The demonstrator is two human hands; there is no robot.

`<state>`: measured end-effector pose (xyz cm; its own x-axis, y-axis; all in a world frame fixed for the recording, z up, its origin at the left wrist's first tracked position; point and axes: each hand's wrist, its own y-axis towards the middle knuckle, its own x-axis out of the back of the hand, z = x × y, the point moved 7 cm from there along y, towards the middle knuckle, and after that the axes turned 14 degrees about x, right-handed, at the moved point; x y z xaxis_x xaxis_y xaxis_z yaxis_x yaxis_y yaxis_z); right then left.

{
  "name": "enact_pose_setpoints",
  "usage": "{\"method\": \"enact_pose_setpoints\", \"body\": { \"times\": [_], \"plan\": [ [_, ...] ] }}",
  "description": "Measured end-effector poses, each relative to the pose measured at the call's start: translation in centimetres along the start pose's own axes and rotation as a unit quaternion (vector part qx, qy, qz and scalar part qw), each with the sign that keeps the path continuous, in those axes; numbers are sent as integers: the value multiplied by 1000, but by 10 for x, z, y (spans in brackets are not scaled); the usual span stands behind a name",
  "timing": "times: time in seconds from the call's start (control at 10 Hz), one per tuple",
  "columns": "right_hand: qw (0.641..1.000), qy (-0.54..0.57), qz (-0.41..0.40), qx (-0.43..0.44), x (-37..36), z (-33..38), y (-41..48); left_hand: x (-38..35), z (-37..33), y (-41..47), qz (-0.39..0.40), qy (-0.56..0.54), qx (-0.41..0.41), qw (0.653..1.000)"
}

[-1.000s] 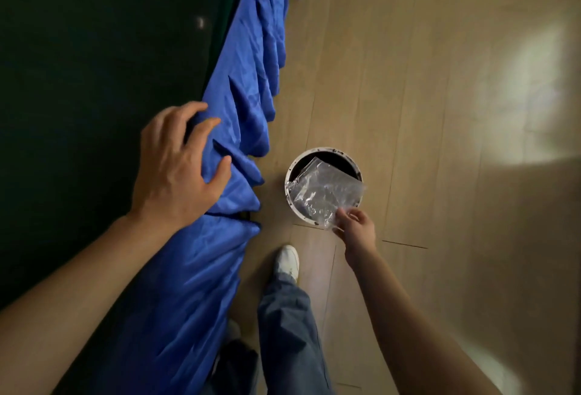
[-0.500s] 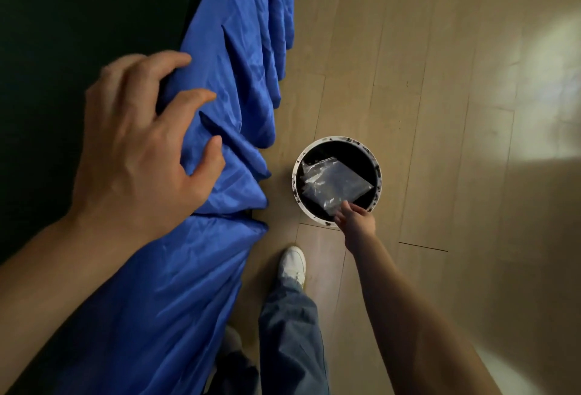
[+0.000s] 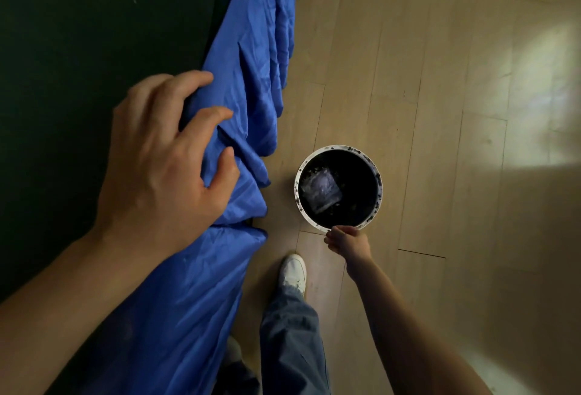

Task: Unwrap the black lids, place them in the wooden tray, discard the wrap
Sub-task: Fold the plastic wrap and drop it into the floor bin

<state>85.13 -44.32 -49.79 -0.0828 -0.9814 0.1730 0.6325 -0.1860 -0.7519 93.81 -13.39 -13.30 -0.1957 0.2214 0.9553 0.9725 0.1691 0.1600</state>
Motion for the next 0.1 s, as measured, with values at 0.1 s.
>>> {"method": "enact_pose_setpoints", "body": {
  "times": [0.1],
  "plan": [
    [999,-44,15,19,-5,8,11,-1,-2,0,-2,5,5,1000]
  ]
}}
